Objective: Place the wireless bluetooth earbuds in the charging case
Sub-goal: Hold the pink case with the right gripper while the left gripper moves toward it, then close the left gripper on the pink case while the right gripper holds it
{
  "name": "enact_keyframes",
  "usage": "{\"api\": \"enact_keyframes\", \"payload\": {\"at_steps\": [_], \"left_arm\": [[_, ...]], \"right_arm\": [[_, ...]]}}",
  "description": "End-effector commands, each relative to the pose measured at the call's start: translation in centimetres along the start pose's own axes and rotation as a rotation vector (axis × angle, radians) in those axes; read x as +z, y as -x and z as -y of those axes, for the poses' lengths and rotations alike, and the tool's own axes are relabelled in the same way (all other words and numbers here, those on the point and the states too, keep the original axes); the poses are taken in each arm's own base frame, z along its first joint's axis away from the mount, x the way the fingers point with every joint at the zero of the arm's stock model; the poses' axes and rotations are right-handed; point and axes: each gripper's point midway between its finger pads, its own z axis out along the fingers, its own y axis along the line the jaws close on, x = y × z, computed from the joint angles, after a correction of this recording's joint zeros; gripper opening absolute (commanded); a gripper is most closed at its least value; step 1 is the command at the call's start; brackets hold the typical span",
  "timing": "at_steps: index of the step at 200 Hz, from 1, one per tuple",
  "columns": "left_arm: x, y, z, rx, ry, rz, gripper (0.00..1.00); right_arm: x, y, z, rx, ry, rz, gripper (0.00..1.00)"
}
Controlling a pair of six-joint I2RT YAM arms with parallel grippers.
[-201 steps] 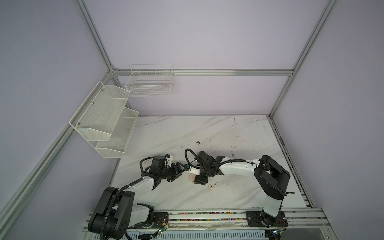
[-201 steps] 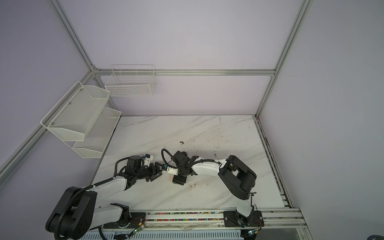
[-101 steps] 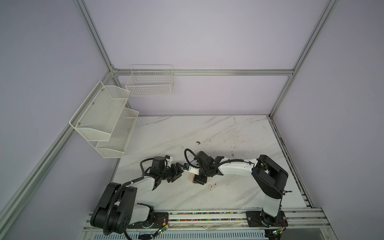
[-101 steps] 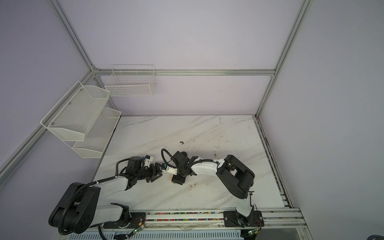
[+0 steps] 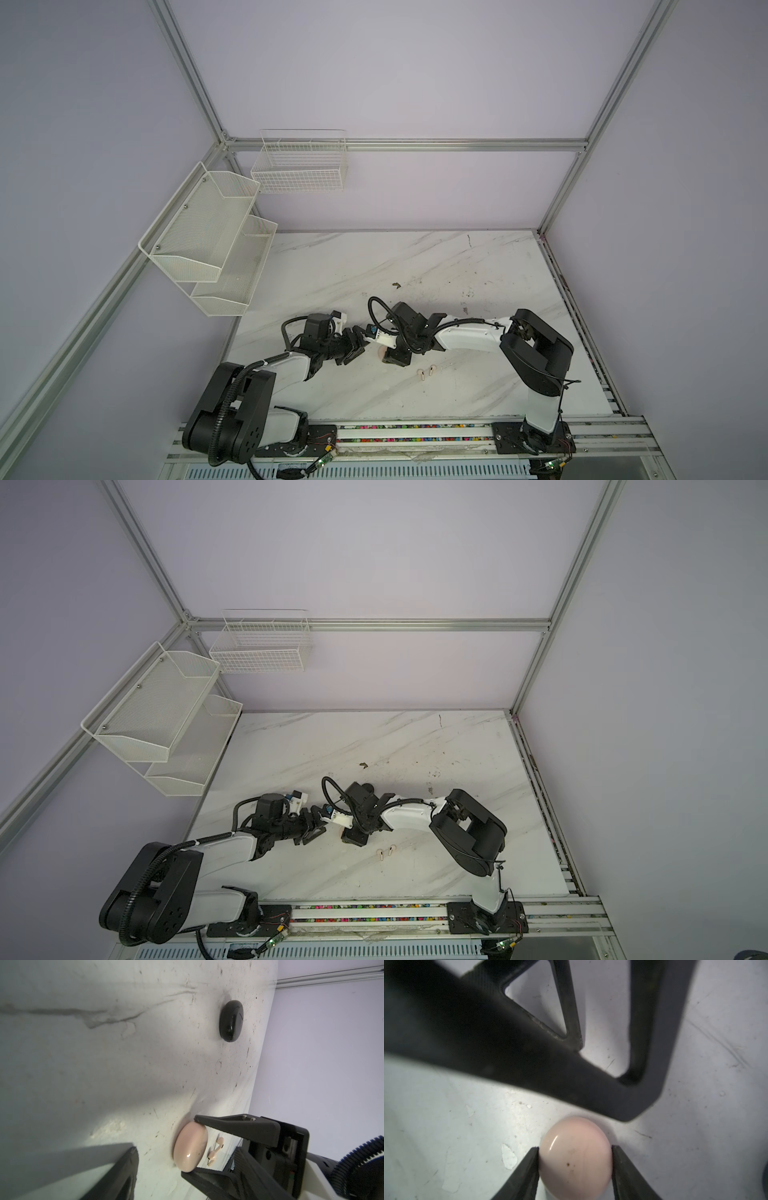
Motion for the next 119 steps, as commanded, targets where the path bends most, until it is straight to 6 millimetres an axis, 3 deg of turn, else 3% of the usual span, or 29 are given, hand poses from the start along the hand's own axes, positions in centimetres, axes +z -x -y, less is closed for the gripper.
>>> {"api": "enact_keyframes", "payload": {"at_steps": [1,51,79,119], "left_arm": [[0.0,-0.6,0.0,-0.007,-0.029,-0.014,0.73],[-0.1,-0.9,0.4,-0.013,-0.066,-0.020,0.73],[0.1,-1.5,0.4,-0.049,-0.094,-0.049,0.67],[0.2,-2.2,1.7,-0.058,-0.182,-0.096,0.66]], "right_arm": [[0.5,-1.1,-1.3,-0.012,0.038,-0.034,0.52],[-0.6,-0.7,-1.1,0.021,0.017,0.033,0.50],[-1.7,0.0,0.0,0.080,-0.003,0.119,0.48],[-2.3,1.3,0.4,0.138,-0.002,0.234,0.47]]}}
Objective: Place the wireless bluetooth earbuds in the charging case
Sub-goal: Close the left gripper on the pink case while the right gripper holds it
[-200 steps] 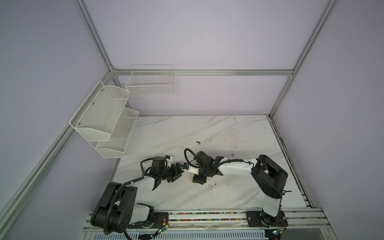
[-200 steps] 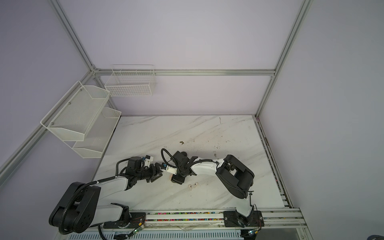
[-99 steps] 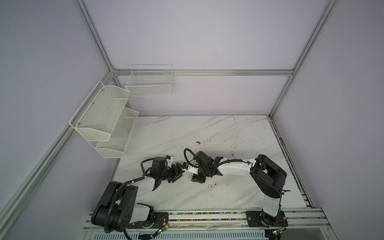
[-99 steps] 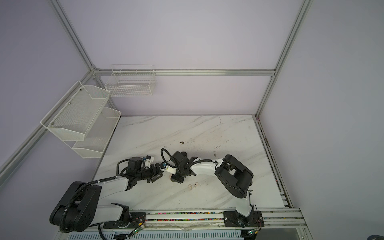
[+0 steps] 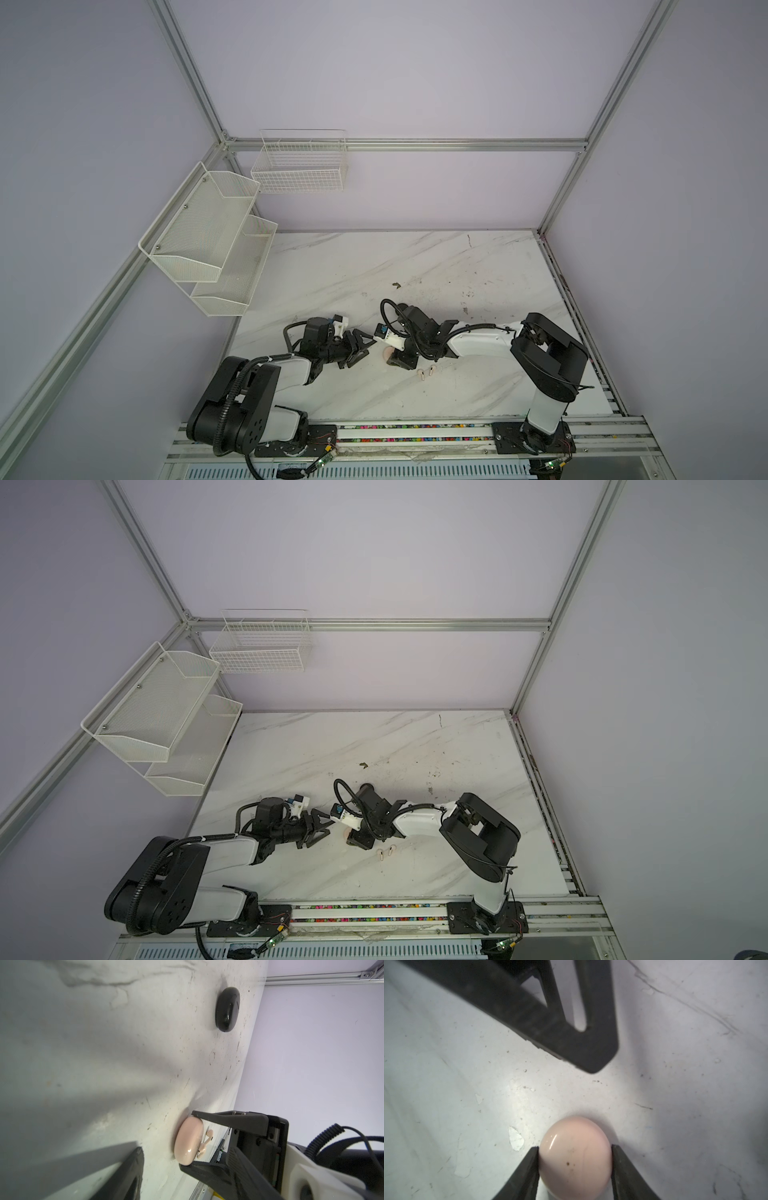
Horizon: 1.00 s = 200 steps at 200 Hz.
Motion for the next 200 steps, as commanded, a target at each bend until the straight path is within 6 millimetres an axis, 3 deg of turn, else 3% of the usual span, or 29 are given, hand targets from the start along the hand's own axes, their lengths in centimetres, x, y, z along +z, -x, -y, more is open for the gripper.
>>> {"api": "enact_keyframes", "payload": {"at_steps": [1,65,89,112,172,200], "left_arm": [[0.0,-1.0,1.5,0.013,-0.098,-0.046,0.66],[1.8,-2.0,2.6,-0.003,-0.218,-0.119,0.64],[2.0,-2.1,3.4,0.007,-0.296,-0.127,0.57],[2.4,-2.4,2.8,-0.016,-0.305,-0.141,0.45],[2.7,-2.1,4.3,0.036,-0.336,-0.128,0.43],[2.6,-2.3,4.9,0.052,-0.349,-0.132,0.38]], "right_arm": [[-1.0,2.7,0.1,0.028,0.006,0.132,0.47],[-1.4,3.0,1.0,0.049,-0.014,0.189,0.46],[-1.8,3.1,1.2,0.052,-0.016,0.210,0.46],[-2.0,3.2,1.2,0.054,-0.016,0.219,0.46],[-2.4,3.3,1.0,0.058,-0.010,0.232,0.46],[-2.3,3.4,1.1,0.059,-0.013,0.233,0.46]]}}
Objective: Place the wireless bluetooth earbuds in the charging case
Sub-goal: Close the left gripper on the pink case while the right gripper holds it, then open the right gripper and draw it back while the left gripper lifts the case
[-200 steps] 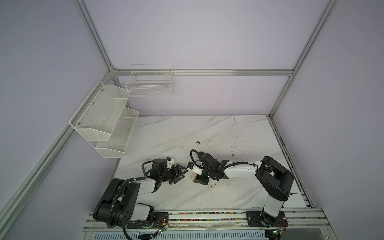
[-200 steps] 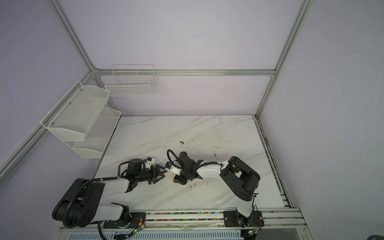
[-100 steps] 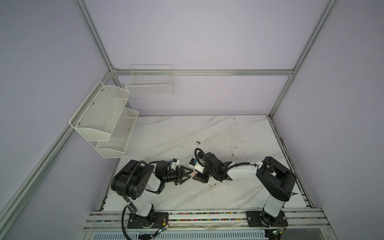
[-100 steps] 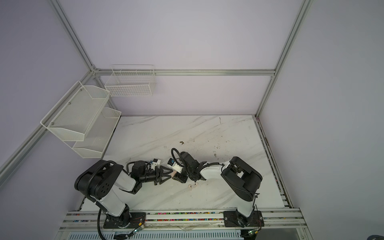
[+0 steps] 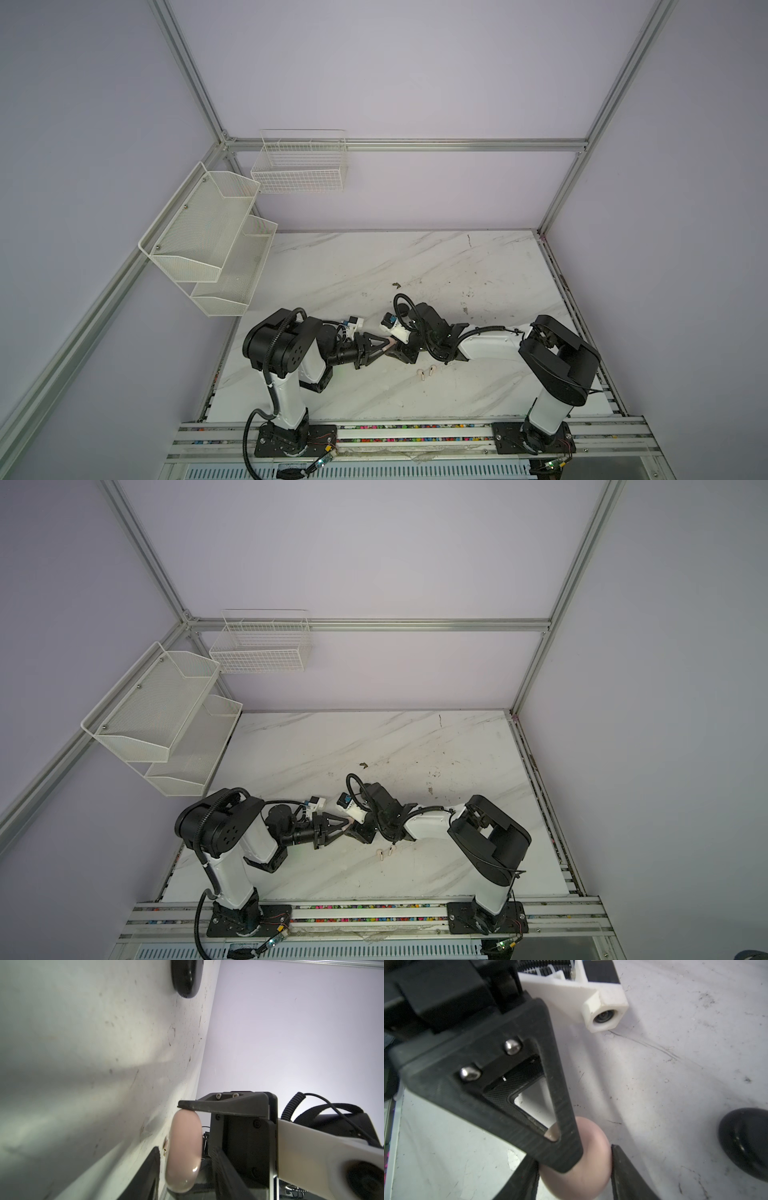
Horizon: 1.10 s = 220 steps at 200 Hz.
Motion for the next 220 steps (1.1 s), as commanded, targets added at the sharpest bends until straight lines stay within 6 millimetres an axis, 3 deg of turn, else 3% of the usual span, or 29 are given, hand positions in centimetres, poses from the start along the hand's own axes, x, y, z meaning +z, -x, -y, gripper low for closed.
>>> {"api": "enact_keyframes", "payload": {"at_steps": [1,122,152,180,220], "left_arm": [[0.1,-0.1,2.3,0.086,-0.064,-0.002,0.38],[0.4,-0.5,3.4,0.126,-0.088,-0.027,0.16],[0.5,-0.4,4.1,0.153,-0.104,-0.030,0.10],[0.8,-0.2,5.3,0.207,-0.128,-0.028,0.03],[2.3,0.3,7.5,0.326,-0.171,-0.027,0.00]], "right_arm": [[-0.6,1.2,-0.1,-0.004,0.008,0.046,0.46],[-0.8,1.6,0.1,0.004,-0.002,0.047,0.46],[-1.2,2.1,0.0,0.015,-0.007,0.048,0.52],[-4.2,4.0,0.2,0.062,-0.053,0.035,0.66],[-9.5,6.2,-0.9,0.168,-0.069,-0.017,0.74]]}}
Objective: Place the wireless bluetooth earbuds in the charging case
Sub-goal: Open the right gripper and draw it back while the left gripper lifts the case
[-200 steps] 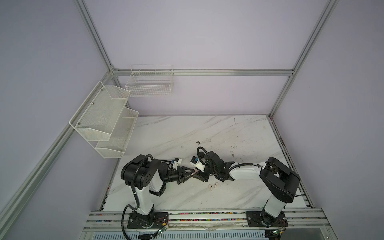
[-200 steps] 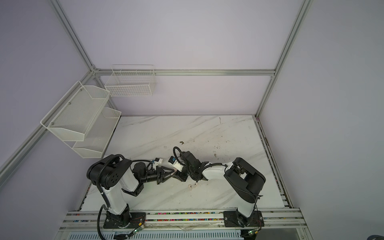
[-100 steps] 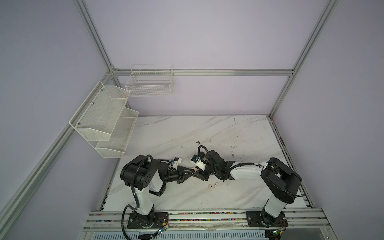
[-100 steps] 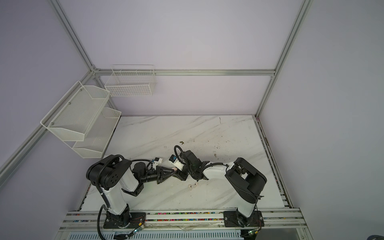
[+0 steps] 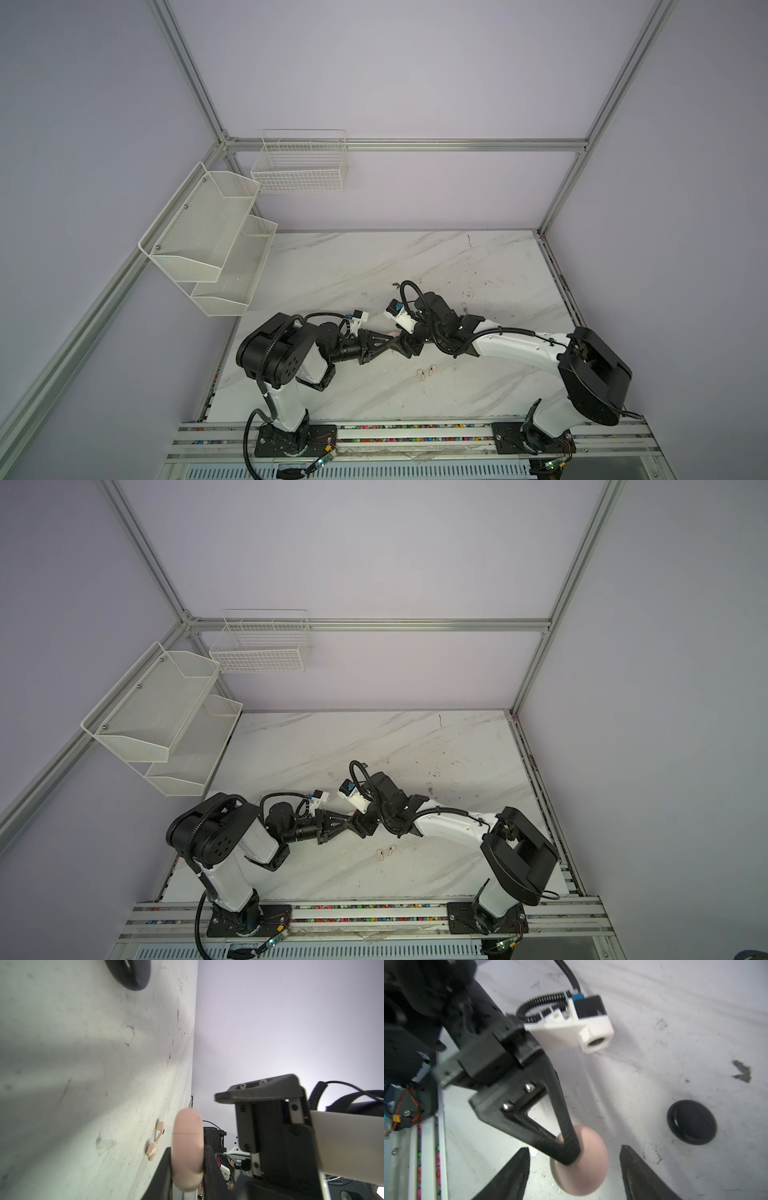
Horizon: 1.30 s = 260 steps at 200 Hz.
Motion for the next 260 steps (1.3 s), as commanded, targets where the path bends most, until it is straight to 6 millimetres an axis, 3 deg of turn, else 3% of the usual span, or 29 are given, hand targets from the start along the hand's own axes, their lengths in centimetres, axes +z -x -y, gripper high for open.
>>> {"api": "enact_keyframes", "payload": {"at_steps": [1,41,69,120,151,176,204,234,260], "left_arm": [[1.4,1.6,3.8,0.193,-0.099,0.005,0.00],[2.7,2.1,5.6,0.368,-0.135,0.016,0.00],[2.9,2.0,7.4,0.551,-0.167,0.042,0.00],[2.5,1.0,11.5,0.918,-0.236,0.118,0.00],[2.5,1.2,13.7,1.033,-0.270,0.171,0.00],[2.2,0.9,15.3,1.098,-0.298,0.232,0.00],[1.0,-0.1,16.9,1.197,-0.309,0.323,0.00],[-0.9,-0.5,18.6,1.262,-0.302,0.451,0.00],[-0.6,-2.1,18.7,1.368,-0.330,0.406,0.00]], "right_arm": [[-3.6,1.0,-0.8,0.087,-0.016,-0.058,0.73],[-9.5,3.4,-1.2,0.185,-0.067,-0.002,0.78],[-11.9,3.9,-0.3,0.223,-0.114,0.014,0.79],[-13.4,3.6,0.1,0.231,-0.119,-0.034,0.75],[-14.6,4.4,0.4,0.164,-0.147,-0.028,0.73],[-15.9,5.2,-0.7,0.010,-0.110,0.010,0.67],[-17.2,6.0,-1.6,-0.174,-0.090,0.076,0.67],[-16.7,5.4,-1.1,-0.303,-0.109,0.034,0.67],[-16.3,5.5,-0.1,-0.421,-0.155,0.003,0.68]]}}
